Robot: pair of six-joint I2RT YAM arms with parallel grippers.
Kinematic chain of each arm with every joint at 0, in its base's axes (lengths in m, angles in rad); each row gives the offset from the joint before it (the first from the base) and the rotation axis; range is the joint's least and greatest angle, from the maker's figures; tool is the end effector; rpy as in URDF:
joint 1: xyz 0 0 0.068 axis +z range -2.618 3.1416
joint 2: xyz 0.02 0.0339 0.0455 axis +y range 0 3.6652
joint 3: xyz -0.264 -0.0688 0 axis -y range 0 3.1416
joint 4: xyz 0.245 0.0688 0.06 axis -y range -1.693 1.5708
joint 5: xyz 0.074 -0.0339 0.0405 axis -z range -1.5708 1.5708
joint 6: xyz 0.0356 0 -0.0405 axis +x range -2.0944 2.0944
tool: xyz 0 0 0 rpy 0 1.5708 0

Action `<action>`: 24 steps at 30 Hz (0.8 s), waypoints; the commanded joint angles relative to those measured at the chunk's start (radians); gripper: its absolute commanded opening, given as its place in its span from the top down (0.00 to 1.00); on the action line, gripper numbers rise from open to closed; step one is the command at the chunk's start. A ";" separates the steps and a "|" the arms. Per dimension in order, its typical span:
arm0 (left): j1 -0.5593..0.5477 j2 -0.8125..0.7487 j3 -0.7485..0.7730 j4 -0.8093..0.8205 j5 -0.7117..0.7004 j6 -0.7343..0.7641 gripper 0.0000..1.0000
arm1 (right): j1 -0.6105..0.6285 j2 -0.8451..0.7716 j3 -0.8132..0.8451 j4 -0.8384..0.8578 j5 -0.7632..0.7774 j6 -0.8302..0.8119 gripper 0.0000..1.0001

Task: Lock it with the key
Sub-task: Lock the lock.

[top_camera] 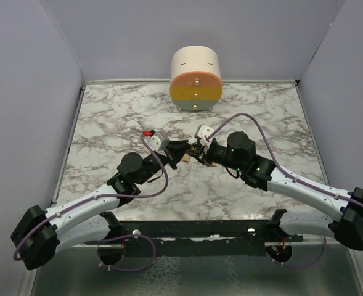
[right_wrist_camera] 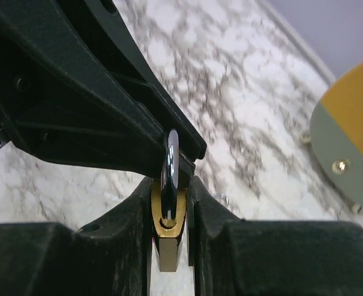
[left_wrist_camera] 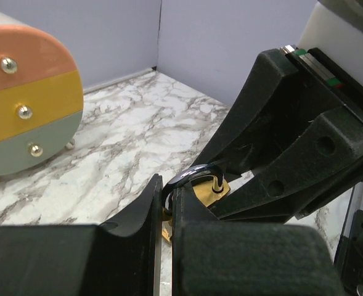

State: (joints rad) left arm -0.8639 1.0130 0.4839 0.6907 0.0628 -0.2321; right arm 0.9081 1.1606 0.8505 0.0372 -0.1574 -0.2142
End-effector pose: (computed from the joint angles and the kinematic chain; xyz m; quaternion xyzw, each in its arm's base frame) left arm 0.1478 -0.1765 0.2832 0.2239 0.6079 -0.4141 0.6394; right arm 0.1626 0.2174 0.3086 -0.4629 0.6472 0.2638 0.5453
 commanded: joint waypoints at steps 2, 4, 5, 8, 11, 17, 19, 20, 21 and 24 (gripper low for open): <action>-0.109 -0.082 0.041 -0.222 0.250 -0.068 0.95 | 0.092 -0.073 -0.029 1.739 -0.268 -0.016 0.98; -0.109 -0.127 0.082 -0.243 0.202 -0.026 0.93 | 0.091 -0.091 -0.065 1.714 -0.274 -0.010 0.98; -0.109 -0.145 0.104 -0.251 0.188 -0.004 0.92 | 0.092 -0.101 -0.079 1.691 -0.274 -0.007 0.98; -0.109 -0.183 0.176 -0.279 0.160 0.059 0.89 | 0.092 -0.133 -0.119 1.599 -0.272 -0.010 0.98; -0.109 -0.201 0.226 -0.287 0.141 0.107 0.86 | 0.091 -0.163 -0.162 1.531 -0.247 -0.010 0.98; -0.109 -0.190 0.290 -0.288 0.137 0.152 0.85 | 0.092 -0.223 -0.215 1.370 -0.179 0.005 0.98; -0.109 -0.186 0.296 -0.289 0.128 0.155 0.81 | 0.091 -0.237 -0.220 1.316 -0.159 0.008 0.98; -0.109 -0.185 0.297 -0.288 0.123 0.154 0.78 | 0.091 -0.243 -0.224 1.294 -0.149 0.009 0.98; -0.109 -0.185 0.298 -0.288 0.122 0.155 0.74 | 0.092 -0.248 -0.226 1.272 -0.138 0.009 0.98; -0.109 -0.192 0.305 -0.287 0.114 0.158 0.55 | 0.092 -0.256 -0.243 1.215 -0.105 0.009 0.98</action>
State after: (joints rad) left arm -0.9810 0.8082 0.7898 0.5060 0.2153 -0.1001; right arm 0.9939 0.9546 0.5892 1.1831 -0.3363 -0.2131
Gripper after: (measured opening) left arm 0.354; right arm 0.216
